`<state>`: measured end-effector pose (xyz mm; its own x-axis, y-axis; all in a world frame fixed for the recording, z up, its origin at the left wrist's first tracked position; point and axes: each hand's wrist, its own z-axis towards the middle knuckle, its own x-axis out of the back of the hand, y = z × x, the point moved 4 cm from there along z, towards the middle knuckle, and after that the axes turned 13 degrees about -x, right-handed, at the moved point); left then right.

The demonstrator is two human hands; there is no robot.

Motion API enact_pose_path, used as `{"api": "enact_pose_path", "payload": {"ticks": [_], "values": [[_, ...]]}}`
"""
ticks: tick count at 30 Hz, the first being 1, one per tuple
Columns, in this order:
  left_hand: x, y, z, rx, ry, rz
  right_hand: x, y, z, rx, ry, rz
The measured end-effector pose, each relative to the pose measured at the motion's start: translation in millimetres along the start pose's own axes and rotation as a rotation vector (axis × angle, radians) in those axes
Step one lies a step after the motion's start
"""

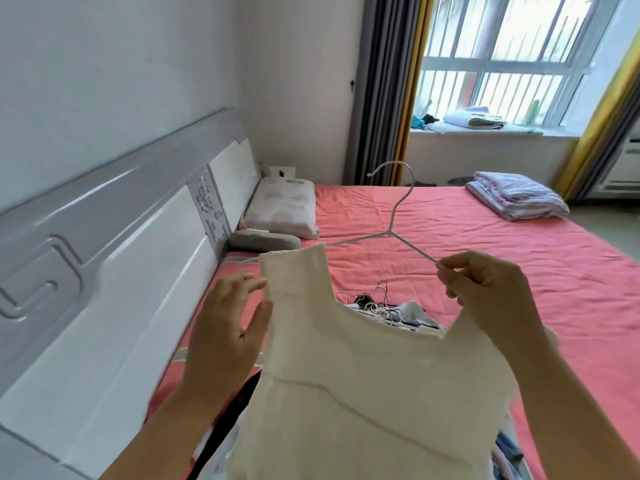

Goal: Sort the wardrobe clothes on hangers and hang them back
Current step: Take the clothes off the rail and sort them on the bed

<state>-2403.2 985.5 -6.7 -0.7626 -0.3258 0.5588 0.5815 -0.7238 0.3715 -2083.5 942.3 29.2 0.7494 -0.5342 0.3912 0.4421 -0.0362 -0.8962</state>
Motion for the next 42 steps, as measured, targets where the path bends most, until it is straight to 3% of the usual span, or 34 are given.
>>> {"api": "enact_pose_path", "payload": {"ticks": [10,16,23,27,32,42], "values": [[-192,-61,43,0.181,-0.294,-0.069,-67,209,182,-0.3,-0.155,-0.252],[-287,-102,34,0.344,-0.509,-0.035,-101,314,219,-0.477,-0.236,-0.243],[-364,-117,10,0.46,-0.706,-0.049,-126,387,218,-0.633,-0.392,-0.27],[-379,-113,-4,0.5,-0.771,-0.033,-127,391,207,-0.513,-0.387,-0.411],[-361,-110,-12,0.584,-0.773,-0.007,-133,353,188,-0.406,-0.47,-0.412],[-215,-89,-36,0.71,-0.542,0.077,-178,230,105,-0.095,-0.658,-0.298]]}}
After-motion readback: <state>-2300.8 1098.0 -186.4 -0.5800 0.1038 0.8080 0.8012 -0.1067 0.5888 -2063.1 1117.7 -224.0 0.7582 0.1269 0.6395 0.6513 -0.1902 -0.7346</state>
